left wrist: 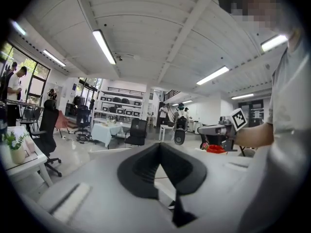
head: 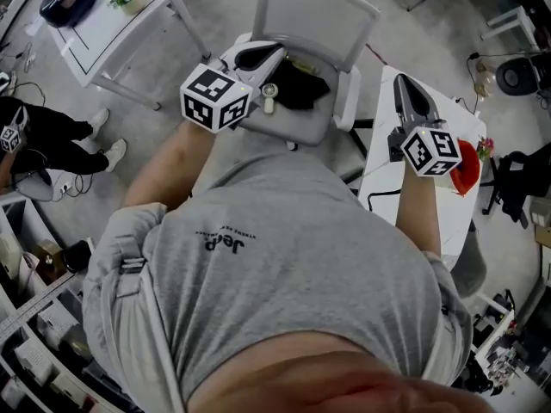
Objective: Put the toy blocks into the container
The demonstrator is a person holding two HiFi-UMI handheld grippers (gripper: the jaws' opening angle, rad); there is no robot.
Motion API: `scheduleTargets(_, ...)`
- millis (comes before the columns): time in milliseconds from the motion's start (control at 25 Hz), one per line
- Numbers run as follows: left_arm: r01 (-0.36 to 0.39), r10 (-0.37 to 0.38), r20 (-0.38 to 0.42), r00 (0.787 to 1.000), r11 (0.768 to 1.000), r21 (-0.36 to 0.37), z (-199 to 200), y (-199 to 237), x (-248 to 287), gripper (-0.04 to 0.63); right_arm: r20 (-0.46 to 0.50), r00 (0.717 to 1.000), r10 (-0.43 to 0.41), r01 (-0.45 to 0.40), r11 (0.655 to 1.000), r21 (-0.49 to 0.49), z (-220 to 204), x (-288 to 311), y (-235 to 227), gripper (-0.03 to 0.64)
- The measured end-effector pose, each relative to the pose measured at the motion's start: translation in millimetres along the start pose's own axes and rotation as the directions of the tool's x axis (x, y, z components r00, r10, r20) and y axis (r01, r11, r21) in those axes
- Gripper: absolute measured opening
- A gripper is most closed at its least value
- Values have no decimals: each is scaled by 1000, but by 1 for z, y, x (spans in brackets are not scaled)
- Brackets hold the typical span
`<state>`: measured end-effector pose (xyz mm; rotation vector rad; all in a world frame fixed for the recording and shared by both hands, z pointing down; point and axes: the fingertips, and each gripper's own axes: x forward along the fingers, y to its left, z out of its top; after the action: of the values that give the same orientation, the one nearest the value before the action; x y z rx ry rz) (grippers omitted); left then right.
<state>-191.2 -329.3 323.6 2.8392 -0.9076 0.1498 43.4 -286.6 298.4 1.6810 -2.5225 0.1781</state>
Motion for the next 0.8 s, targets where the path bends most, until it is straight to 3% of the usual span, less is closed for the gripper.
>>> scheduleTargets(320,-22,22,17,1000,1000,-8,3,12,-19,57,-1,999,37,-37,999,-3,1,20,20,2)
scheduleTargets(800,-13,13,28,1000,1000,-9,6,4,-18,57,-9,1000,26,-26,1000,-10,-4,9,16,2)
